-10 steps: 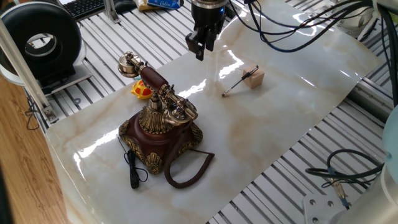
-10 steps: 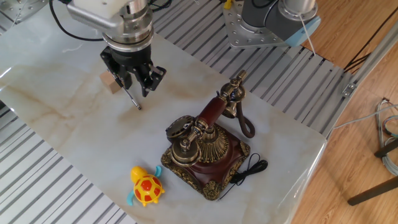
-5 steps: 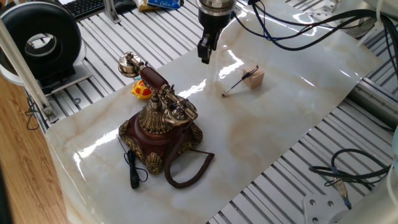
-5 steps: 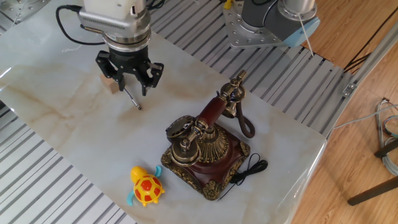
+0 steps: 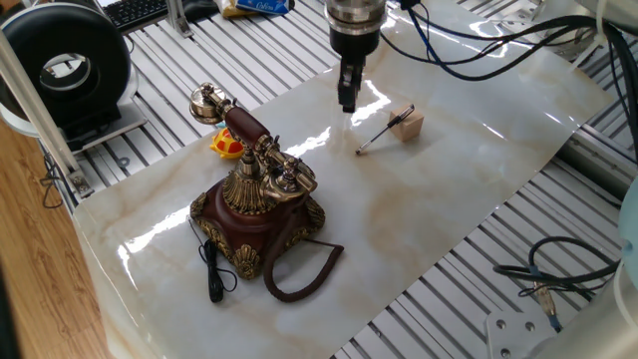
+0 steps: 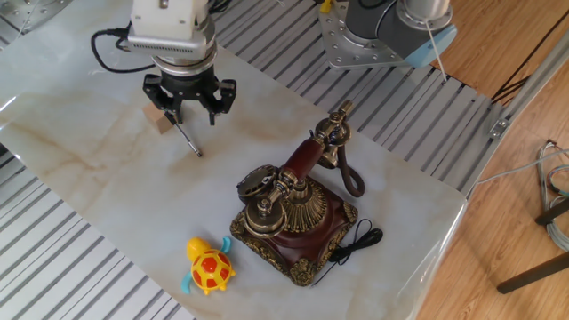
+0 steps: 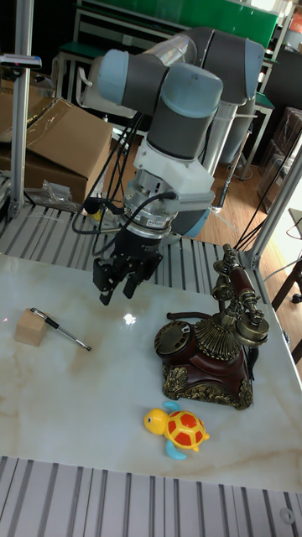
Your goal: Dial a number on an old rotary phone
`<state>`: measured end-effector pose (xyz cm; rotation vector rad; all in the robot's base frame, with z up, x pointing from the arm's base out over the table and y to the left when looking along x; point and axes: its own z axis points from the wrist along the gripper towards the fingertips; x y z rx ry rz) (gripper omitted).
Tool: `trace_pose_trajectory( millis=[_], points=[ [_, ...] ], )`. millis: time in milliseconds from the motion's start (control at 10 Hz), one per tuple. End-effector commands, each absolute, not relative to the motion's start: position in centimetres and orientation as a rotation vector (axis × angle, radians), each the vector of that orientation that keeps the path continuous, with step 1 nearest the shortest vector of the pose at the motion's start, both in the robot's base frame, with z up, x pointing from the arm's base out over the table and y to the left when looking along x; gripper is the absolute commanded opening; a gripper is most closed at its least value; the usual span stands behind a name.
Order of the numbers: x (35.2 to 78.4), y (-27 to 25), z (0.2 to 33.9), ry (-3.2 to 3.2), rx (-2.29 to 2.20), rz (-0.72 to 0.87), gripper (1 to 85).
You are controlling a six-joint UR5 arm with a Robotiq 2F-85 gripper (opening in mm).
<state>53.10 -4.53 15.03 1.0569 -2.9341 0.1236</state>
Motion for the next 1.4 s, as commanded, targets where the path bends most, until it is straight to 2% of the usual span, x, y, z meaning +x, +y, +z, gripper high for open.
trace_pose_trajectory(
  millis=[0, 100, 200, 400, 600, 800, 1000, 1300],
  points=[
    [53.2, -4.3, 15.0, -2.889, 1.188, 0.104, 56.3],
    [53.6, -5.0, 16.3, -2.827, 1.237, 0.198, 56.7],
    [53.1, -6.2, 16.2, -2.770, 1.280, 0.250, 56.3],
    [53.5, -9.1, 13.8, -2.722, 1.410, 0.337, 57.0],
    [54.3, -8.8, 13.8, -2.737, 1.442, 0.348, 58.3],
    [52.9, -9.4, 13.8, -2.698, 1.398, 0.333, 62.0],
    [51.5, -11.7, 14.5, -2.617, 1.341, 0.410, 60.0],
    [52.1, -10.4, 13.8, -2.658, 1.378, 0.347, 58.0]
  ],
)
